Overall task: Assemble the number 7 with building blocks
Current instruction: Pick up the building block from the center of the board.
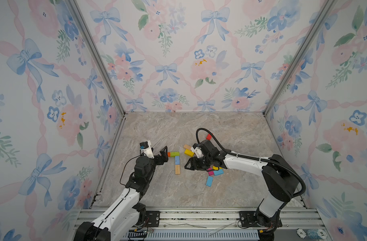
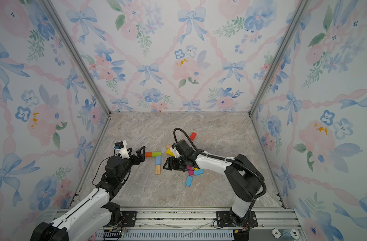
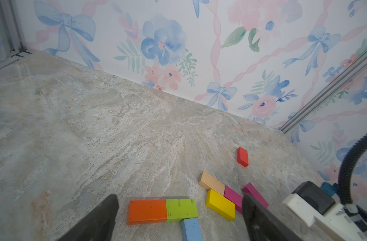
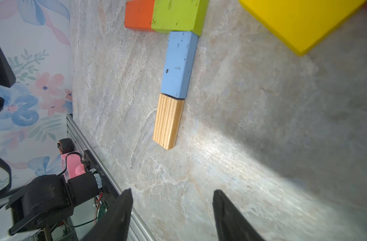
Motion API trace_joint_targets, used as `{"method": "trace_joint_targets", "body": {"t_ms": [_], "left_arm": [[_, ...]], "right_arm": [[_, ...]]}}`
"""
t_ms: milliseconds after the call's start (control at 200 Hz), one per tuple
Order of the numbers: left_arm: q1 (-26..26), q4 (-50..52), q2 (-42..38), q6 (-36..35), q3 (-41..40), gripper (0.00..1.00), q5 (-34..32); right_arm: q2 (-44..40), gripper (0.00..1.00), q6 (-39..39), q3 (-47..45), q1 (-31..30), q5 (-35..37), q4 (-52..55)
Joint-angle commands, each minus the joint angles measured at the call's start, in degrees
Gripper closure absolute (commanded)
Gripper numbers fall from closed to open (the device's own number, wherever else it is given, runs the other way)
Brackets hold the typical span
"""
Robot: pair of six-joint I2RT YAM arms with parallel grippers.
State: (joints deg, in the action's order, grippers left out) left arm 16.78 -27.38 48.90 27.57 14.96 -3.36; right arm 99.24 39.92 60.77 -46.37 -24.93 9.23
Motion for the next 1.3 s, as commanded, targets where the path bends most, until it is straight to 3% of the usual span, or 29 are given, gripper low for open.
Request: {"method": "trace_joint_targets", "body": {"t_ms": [0,140,330,600,855,1110,1295], "left_arm": [[-0.4,-1.8,-0.4,-0.9,-0.9,0.05,1.3],[-0.4,-1.7,0.7,-1.1,-0.4,0.05,1.8],[-0.5,-1.4,2.5,-1.4,0.7,0.05,2.8],[-1.2,-0.9,4.6,-1.2,1.8,0.05,3.7],[-1.7,-0.4,5.6,-1.0,2.4,0.05,4.2],[-2.3,-0.3,6.7,-0.7,2.8,0.05,5.0],[-2.7,-0.2,7.0,-0.5,3.1,0.05,5.3]], "right_arm": [[-0.4,0.36,0.1,2.1,0.3,2.1,0.7],[0.1,0.35,-3.8,5.7,2.9,4.7,8.2],[5.4,0.35,-14.8,16.5,5.7,8.9,20.3],[19.1,0.35,-28.0,36.3,5.6,15.5,34.1],[30.6,0.35,-33.7,51.0,4.9,23.2,38.8],[43.1,0.35,-37.1,68.6,3.9,26.6,47.3],[47.9,0.34,-36.6,76.2,4.7,27.2,51.4]]}}
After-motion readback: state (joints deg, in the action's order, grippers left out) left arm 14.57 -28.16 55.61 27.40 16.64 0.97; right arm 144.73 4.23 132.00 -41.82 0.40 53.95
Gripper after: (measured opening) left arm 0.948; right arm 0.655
